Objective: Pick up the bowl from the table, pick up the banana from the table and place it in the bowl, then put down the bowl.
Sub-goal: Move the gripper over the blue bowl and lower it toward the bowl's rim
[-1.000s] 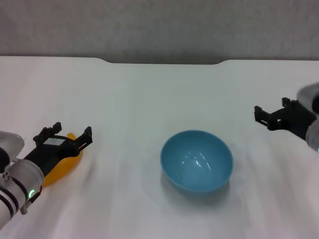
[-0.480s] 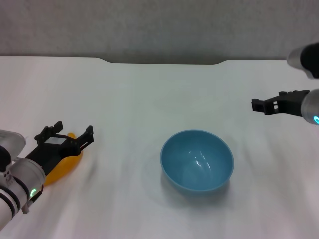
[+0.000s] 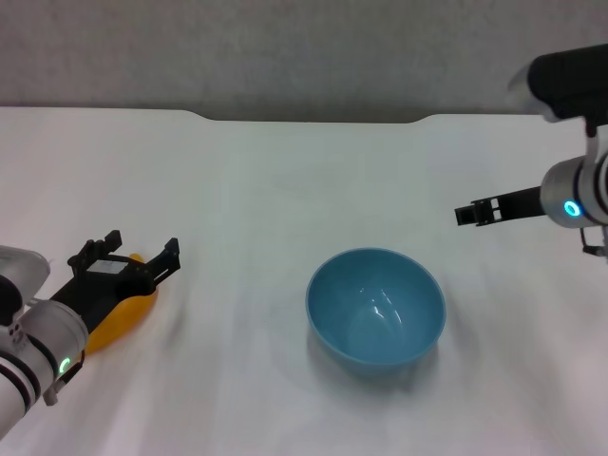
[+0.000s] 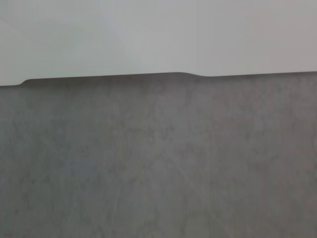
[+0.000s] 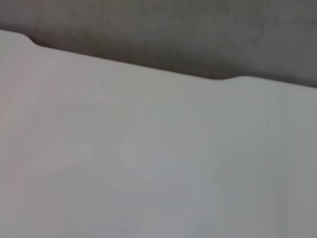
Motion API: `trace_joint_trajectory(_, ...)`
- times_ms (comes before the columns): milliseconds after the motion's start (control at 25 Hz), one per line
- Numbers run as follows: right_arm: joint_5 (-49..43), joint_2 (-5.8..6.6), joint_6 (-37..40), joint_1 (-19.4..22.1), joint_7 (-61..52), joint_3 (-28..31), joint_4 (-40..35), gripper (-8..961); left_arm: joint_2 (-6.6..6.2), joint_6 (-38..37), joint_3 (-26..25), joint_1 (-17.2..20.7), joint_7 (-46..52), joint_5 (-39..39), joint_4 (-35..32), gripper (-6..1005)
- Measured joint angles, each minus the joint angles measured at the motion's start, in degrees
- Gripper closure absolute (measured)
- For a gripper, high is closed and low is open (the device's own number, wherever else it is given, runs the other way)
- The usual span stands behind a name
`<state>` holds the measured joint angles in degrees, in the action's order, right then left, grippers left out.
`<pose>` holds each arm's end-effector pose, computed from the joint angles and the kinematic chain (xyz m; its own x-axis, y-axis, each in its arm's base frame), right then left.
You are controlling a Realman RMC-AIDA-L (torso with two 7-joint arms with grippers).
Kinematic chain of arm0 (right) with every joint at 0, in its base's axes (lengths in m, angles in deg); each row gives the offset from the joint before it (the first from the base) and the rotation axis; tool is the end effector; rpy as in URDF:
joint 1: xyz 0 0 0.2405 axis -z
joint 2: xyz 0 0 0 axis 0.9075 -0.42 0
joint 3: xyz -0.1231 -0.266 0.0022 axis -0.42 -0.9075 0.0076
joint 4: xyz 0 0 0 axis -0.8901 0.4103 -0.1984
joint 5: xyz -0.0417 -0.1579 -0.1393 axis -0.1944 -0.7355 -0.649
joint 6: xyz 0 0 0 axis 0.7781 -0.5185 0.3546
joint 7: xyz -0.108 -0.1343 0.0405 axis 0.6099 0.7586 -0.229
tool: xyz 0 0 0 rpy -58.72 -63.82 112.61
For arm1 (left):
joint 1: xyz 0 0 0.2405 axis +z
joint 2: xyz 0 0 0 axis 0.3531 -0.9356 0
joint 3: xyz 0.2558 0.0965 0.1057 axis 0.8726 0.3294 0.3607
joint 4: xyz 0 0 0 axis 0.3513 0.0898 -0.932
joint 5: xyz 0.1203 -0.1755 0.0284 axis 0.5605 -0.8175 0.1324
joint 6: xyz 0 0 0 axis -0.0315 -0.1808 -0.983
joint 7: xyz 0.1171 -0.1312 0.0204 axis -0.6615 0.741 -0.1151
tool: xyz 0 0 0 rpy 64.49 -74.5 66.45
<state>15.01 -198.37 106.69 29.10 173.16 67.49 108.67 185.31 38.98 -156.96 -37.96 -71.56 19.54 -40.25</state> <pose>0.2361 0.4711 -0.0352 0.6304 -0.7168 -0.2980 -0.6655 -0.3014 -0.6828 -0.3475 0.3886 -0.0804 0.6697 0.2958 0.6812 0.7424 -0.2879 -0.6050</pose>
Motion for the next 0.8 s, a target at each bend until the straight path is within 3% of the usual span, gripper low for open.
trace_joint_trajectory(80,0.3,-1.01,0.0,-1.5,0.0,0.6,-2.7,237,0.00,0.0,0.0,-0.1,0.0,0.0,0.0,91)
trace_joint_trajectory(120,0.1,-2.35,-0.6,-2.8,0.1,1.1,-5.0,269,0.00,0.0,0.0,-0.2,0.0,0.0,0.0,91)
trace_joint_trajectory(160,0.1,-2.35,-0.6,-2.8,0.1,1.1,-5.0,300,0.00,0.0,0.0,-0.2,0.0,0.0,0.0,91)
trace_joint_trajectory(240,-0.2,-3.66,-1.6,-3.9,0.1,1.1,-6.9,363,0.00,0.0,0.0,-0.4,0.0,0.0,0.0,91)
trace_joint_trajectory(400,-1.3,-5.67,-3.2,-5.8,0.1,0.3,-9.0,362,0.00,0.0,0.0,-0.6,0.1,0.0,0.0,91)
trace_joint_trajectory(800,4.8,-6.24,-7.5,-4.7,0.1,-5.8,-10.0,362,0.00,-0.1,-0.1,-0.6,1.0,0.0,0.0,92)
